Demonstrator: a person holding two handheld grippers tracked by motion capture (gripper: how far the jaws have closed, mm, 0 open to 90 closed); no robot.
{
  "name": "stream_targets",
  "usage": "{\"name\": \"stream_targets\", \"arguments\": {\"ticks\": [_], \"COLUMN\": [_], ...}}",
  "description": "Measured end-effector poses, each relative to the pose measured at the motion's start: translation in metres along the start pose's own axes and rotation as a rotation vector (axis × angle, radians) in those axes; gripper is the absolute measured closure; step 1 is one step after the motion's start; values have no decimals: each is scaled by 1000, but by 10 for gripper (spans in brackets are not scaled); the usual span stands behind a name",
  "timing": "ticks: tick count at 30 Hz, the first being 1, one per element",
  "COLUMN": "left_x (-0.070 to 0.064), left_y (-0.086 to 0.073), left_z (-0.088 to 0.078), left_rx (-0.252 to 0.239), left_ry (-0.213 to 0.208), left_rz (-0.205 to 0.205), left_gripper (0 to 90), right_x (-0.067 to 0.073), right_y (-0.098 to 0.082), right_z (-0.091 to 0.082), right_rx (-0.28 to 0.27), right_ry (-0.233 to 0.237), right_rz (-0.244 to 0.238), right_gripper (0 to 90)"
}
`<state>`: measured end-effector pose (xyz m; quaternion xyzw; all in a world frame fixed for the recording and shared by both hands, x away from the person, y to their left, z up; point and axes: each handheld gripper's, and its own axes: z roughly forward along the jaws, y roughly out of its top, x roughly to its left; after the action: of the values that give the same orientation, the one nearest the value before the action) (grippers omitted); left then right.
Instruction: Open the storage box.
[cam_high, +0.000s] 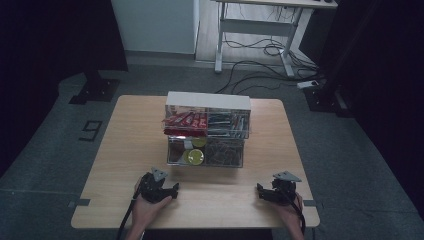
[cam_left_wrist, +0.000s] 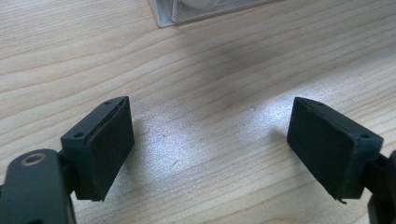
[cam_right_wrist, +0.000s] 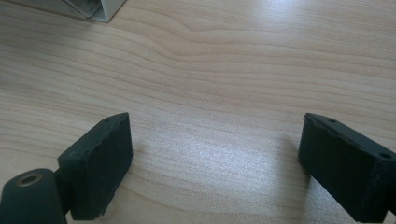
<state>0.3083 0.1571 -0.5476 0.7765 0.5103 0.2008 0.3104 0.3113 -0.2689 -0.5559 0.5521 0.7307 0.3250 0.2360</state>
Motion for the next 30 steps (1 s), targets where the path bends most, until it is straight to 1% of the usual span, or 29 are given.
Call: {"name": "stream_targets", "arguments": {"ticks": [7,11,12,16,17,21,23,24,25,26,30], "left_x": [0,-1,-1,-1,0,2,4,6,6,7,9], "left_y": [0,-1,-2,-2,-3,-3,-3,-3,-3,-3,-2], "left_z": [0,-2,-2,-3,-4,-6,-8,-10,-10,-12,-19], "left_rx": [-2,-8,-12,-21,-24,-32,-35,-40,-40,-46,-77], "left_ry": [1,5,4,4,2,1,-6,-18,-18,-24,-30], "left_rz": [-5,-8,-9,-18,-25,-39,-49,-59,-59,-63,-78], "left_gripper": [149,175,201,230,252,283,331,348,361,361,425], "right_x": [0,0,0,0,0,0,0,0,0,0,-1], "right_y": [0,0,0,0,0,0,0,0,0,0,0], "right_z": [0,0,0,0,0,0,0,0,0,0,0], "right_rx": [-1,-7,-8,-7,-7,-8,-8,-8,-8,-8,-8], "right_ry": [1,-1,-2,-1,-1,-1,-1,0,0,0,2], "right_rz": [-1,-1,-1,0,0,0,0,0,0,0,-2], "right_gripper": [107,129,131,131,131,132,132,133,133,133,135]}}
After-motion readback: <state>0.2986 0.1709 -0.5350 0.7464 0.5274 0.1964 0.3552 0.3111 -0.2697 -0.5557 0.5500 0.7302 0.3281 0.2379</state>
